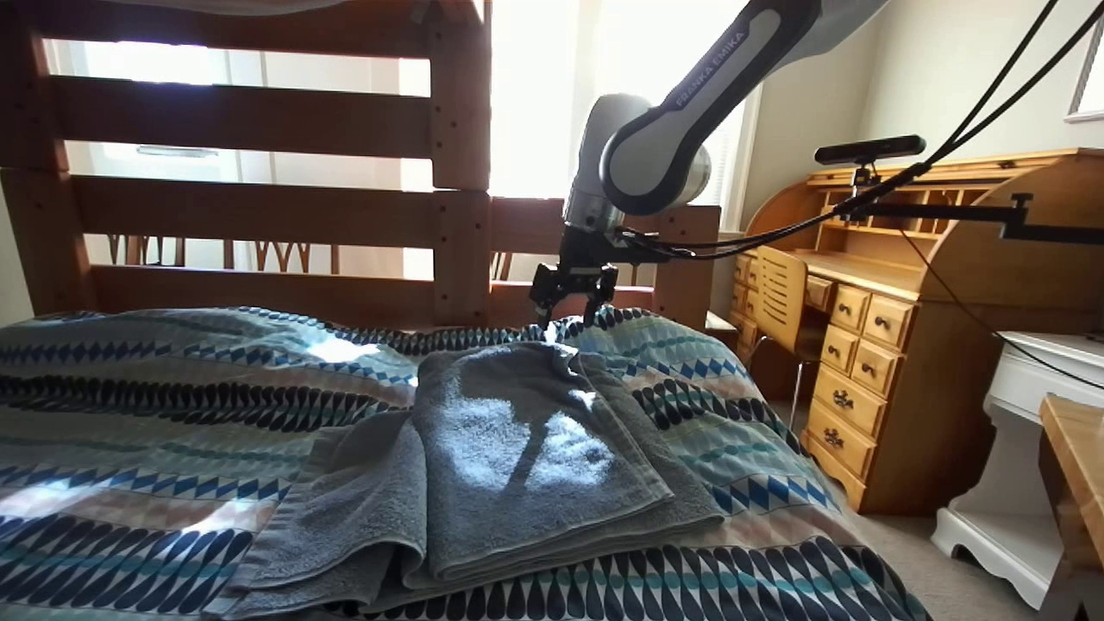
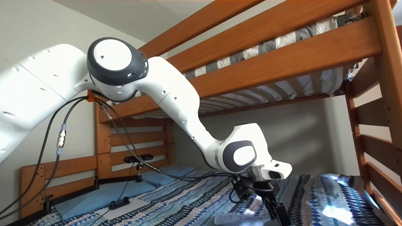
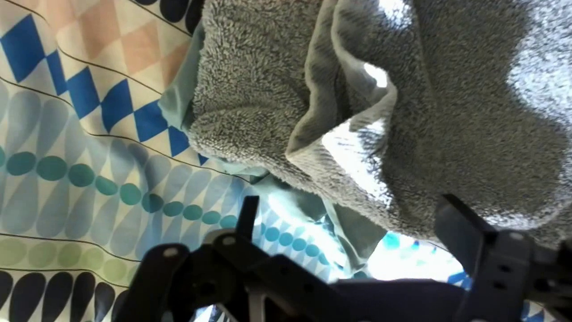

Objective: Partially unfold the towel

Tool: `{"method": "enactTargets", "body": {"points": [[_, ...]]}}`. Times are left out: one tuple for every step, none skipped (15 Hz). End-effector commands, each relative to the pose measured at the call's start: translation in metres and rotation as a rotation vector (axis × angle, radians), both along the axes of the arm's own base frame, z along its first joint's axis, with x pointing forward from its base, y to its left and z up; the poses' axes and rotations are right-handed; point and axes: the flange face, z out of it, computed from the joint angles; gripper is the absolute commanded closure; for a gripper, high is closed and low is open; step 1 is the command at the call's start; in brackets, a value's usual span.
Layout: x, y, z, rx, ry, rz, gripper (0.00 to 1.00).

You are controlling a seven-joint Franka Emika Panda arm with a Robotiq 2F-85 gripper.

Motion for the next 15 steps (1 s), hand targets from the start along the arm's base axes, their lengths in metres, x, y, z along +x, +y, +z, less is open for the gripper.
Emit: {"method": "enactTargets", "body": {"points": [[0.005,-0.001,-0.010,-0.006,0.054,-0.040,0.00],[0.003,0.000,-0.013,-0.001,0.087,-0.037,0.00],[0.002,0.002,-0.016,0.011,0.116,-0.030,0.00],[0.002,0.003,-0.019,0.013,0.131,-0.033,0.00],[0.002,0.005,-0.021,0.018,0.147,-0.031,0.00],[0.003,0.007,-0.023,0.025,0.155,-0.033,0.00],[0.005,0.009,-0.025,0.038,0.153,-0.033,0.00],[0.006,0.012,-0.027,0.042,0.159,-0.032,0.00],[0.007,0.014,-0.029,0.052,0.166,-0.033,0.00],[0.009,0.016,-0.032,0.060,0.167,-0.034,0.09],[0.011,0.017,-0.035,0.063,0.170,-0.037,0.25],[0.013,0.018,-0.037,0.070,0.166,-0.041,0.30],[0.015,0.018,-0.040,0.078,0.168,-0.047,0.36],[0.018,0.018,-0.041,0.084,0.162,-0.052,0.46],[0.019,0.018,-0.043,0.088,0.164,-0.059,0.52]]}}
